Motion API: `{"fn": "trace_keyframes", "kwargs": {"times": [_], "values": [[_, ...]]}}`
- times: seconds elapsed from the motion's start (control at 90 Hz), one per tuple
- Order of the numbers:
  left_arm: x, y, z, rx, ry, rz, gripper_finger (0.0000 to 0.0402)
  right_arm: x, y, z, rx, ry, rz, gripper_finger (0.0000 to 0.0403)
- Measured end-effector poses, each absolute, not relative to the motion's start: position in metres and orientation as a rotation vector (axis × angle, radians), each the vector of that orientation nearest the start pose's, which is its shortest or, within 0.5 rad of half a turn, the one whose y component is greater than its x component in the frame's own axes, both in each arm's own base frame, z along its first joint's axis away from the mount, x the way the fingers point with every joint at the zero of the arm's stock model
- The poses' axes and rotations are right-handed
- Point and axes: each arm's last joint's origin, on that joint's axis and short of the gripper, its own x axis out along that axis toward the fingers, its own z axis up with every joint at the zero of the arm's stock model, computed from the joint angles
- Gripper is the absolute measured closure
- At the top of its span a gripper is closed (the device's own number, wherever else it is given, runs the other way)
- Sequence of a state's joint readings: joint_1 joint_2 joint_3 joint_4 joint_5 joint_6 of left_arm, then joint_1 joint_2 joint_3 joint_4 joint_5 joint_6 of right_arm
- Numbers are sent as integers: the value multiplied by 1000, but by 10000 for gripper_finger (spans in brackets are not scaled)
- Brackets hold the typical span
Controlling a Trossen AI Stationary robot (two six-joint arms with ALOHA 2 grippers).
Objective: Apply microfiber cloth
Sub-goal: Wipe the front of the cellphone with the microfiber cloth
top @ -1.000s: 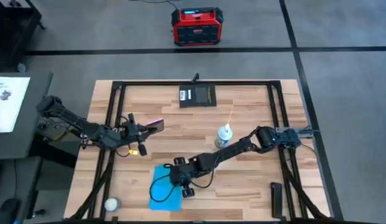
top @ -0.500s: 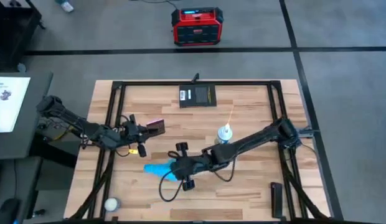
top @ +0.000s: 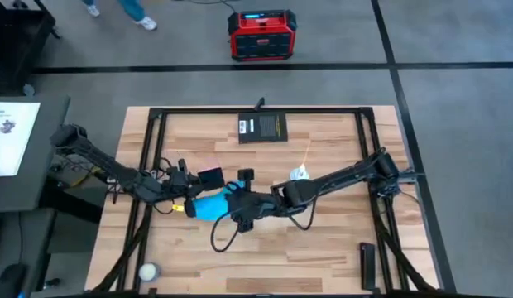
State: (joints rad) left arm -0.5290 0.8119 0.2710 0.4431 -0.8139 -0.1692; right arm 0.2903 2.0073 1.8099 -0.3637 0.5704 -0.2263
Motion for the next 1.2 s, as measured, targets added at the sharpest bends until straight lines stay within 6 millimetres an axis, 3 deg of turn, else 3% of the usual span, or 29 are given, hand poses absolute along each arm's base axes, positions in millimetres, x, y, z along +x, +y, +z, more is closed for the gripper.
{"fn": "trace_keyframes", "kwargs": {"times": [0.211,0.433,0.589,0.767,0.844,1.2], "values": [[160,-72,210,-110,38,273,395,442,104,334,-470,438,-285,403],[163,-75,210,-108,15,271,395,447,93,340,-474,390,-307,403],[163,-75,210,-108,15,281,395,453,89,329,-429,409,-307,403],[163,-75,210,-95,18,273,395,467,93,300,-421,454,-275,403],[163,-75,210,-108,15,275,395,469,93,300,-429,438,-282,403],[163,-75,210,-124,8,274,395,457,80,336,-469,351,-303,403]]}}
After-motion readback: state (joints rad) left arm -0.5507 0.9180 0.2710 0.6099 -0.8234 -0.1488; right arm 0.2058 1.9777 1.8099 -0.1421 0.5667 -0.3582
